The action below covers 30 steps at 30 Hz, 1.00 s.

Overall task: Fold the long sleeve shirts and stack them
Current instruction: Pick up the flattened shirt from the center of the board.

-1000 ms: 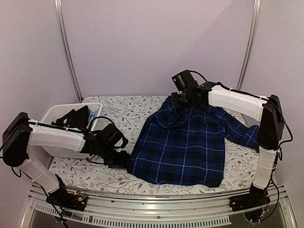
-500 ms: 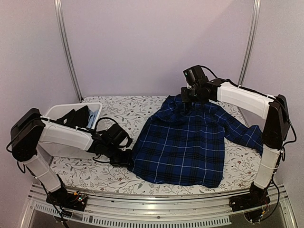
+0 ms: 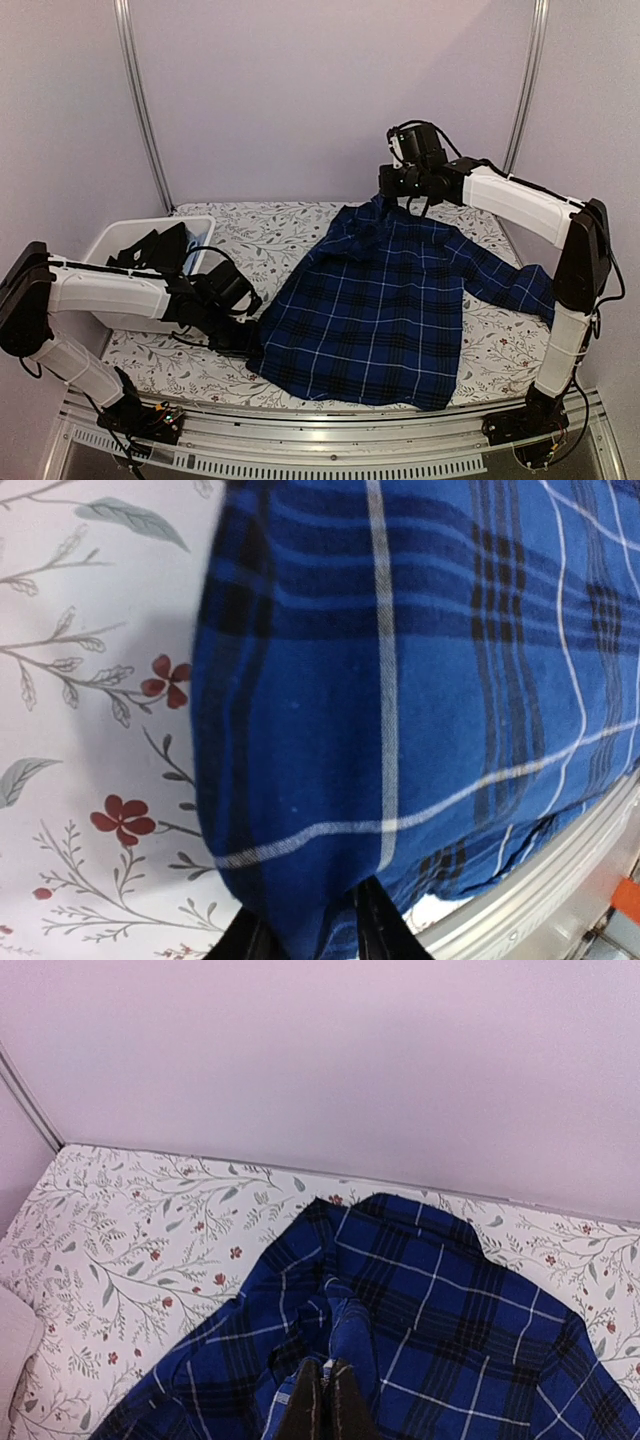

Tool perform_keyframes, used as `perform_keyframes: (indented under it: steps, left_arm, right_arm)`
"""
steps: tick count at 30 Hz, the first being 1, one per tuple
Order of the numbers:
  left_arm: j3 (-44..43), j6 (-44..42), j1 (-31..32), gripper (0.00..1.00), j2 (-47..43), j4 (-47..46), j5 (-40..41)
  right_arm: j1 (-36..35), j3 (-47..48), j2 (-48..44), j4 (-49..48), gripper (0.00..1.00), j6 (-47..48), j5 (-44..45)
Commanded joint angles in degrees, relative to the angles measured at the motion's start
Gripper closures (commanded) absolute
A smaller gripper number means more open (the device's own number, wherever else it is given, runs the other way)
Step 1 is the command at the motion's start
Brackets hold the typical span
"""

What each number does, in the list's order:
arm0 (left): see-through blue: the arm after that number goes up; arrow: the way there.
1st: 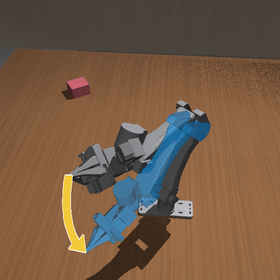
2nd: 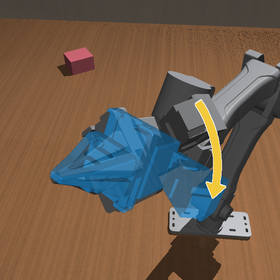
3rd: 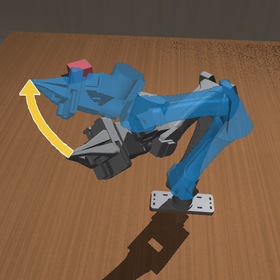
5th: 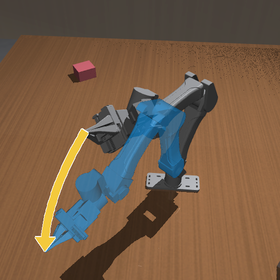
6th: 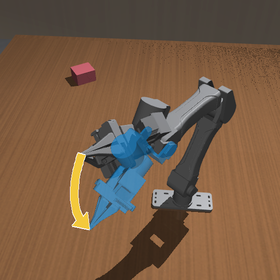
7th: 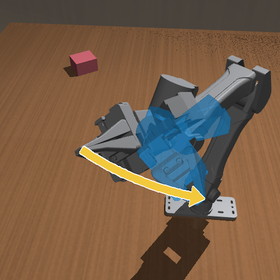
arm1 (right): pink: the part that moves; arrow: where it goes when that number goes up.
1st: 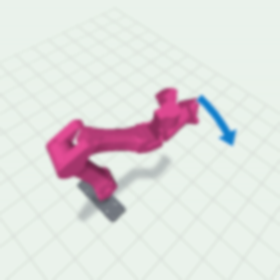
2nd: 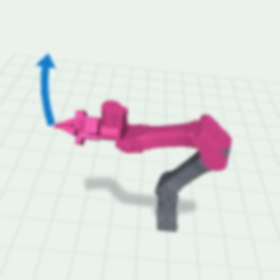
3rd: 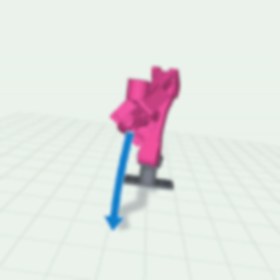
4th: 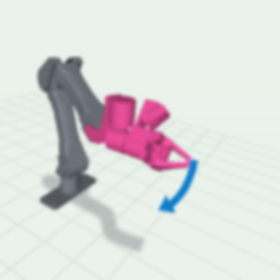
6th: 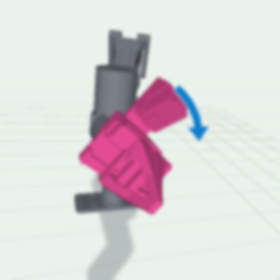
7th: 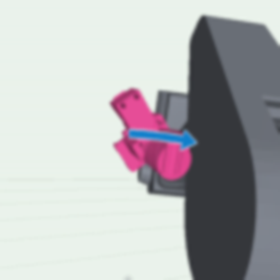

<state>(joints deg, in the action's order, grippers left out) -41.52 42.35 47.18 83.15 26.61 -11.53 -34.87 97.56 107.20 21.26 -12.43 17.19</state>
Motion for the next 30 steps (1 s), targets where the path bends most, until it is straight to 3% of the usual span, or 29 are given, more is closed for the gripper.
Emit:
perform_keyframes:
  steps: [1,3,5,14,19,22,26,28,30]
  left_arm:
    - [-1.7,-0.8,-0.3,0.62,-0.7,2.2,-0.4]
    - [-2.0,-0.2,-0.2,0.54,-1.6,2.5,0.6]
    - [-1.8,0.5,-0.4,0.53,-2.7,2.6,2.4]
    - [0.7,4.9,-1.5,0.57,-5.7,-1.6,5.5]
    - [1.6,4.4,-1.0,0.58,-5.9,-6.7,1.3]
    - [0.3,4.0,-0.3,0.66,-4.5,-6.3,0.5]
    - [-3.1,3.8,1.8,0.93,-3.5,-3.9,1.2]
    - [-6.5,2.9,2.7,1.0,-2.6,-2.0,2.0]
    - [-10.9,1.6,3.9,1.0,-0.9,0.6,3.1]
  right_arm:
    - [-0.2,8.6,1.5,-8.3,1.0,5.5,-1.2]
    - [-0.2,11.9,2.3,-9.2,1.0,7.9,-0.8]
    - [-0.2,13.6,2.7,-11.5,1.0,10.1,-0.5]
    - [-0.2,16.2,2.4,-15.6,1.0,16.0,0.4]
    - [1.0,18.1,2.5,-15.6,1.0,17.7,0.8]
    - [1.4,19.2,2.7,-15.4,1.0,18.4,0.9]
    - [1.7,20.4,2.8,-15.3,1.0,19.5,1.3]
    - [1.9,20.9,2.8,-15.3,1.0,20.4,1.8]
    - [2.4,21.1,2.8,-15.3,1.0,21.3,2.3]
